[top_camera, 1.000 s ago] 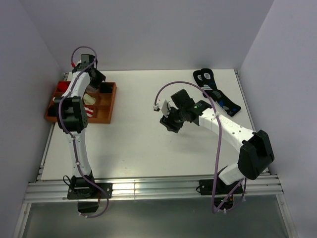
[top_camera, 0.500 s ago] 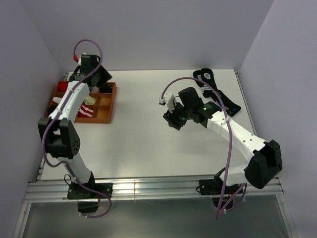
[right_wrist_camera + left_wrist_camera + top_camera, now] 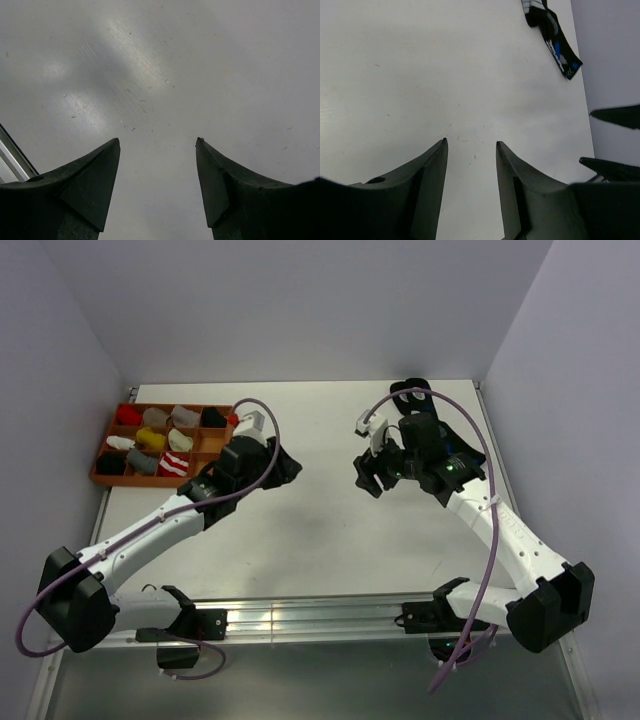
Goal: Roll the socks
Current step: Reset both arms
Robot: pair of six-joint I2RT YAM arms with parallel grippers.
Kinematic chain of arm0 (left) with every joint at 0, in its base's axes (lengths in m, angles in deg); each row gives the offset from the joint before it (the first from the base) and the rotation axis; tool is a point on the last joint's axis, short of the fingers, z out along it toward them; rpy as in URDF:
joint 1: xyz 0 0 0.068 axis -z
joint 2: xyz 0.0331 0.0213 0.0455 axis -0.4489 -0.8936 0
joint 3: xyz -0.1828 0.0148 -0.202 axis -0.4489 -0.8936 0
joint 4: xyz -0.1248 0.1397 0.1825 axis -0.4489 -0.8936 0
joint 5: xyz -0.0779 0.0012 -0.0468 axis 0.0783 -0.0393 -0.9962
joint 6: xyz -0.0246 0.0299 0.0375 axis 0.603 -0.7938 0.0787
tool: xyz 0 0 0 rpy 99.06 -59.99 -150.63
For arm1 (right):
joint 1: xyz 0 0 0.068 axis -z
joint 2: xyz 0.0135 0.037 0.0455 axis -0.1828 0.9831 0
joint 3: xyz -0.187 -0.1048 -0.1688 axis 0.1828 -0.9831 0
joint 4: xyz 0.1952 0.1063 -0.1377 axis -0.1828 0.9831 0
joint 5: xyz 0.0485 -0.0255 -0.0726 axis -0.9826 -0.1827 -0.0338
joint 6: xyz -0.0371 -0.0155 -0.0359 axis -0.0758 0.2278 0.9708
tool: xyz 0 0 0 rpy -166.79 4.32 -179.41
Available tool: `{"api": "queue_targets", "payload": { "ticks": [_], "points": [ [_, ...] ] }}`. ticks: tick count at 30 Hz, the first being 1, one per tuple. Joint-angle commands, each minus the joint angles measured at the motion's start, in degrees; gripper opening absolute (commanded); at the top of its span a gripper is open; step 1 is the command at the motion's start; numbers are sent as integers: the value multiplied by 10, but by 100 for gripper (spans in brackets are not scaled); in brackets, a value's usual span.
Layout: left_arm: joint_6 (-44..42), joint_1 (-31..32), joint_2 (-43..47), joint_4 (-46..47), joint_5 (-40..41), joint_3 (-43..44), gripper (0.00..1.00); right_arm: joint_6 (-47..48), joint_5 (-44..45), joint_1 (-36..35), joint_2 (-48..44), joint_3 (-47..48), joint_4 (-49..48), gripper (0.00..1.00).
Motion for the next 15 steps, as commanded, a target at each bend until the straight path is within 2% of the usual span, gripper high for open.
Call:
{"api": "queue_targets", "payload": {
  "ticks": [1,3,4,5,15],
  "points": [
    [-4,42,22,79,21,-19,48,-15,-23,13,-26,-9,-23,72],
    [-7,62,23,77,31,-17,48,-8,-22,19,-32,-10,-15,76],
    [-9,69,25,78,34,-17,48,-6,-20,22,-35,-10,-10,82],
    [-11,80,26,79,35,-16,48,-5,-20,24,-43,-10,-6,100],
    [-17,102,14,71,43,-5,47,-14,-27,36,-88,-23,-3,100]
  ]
}}
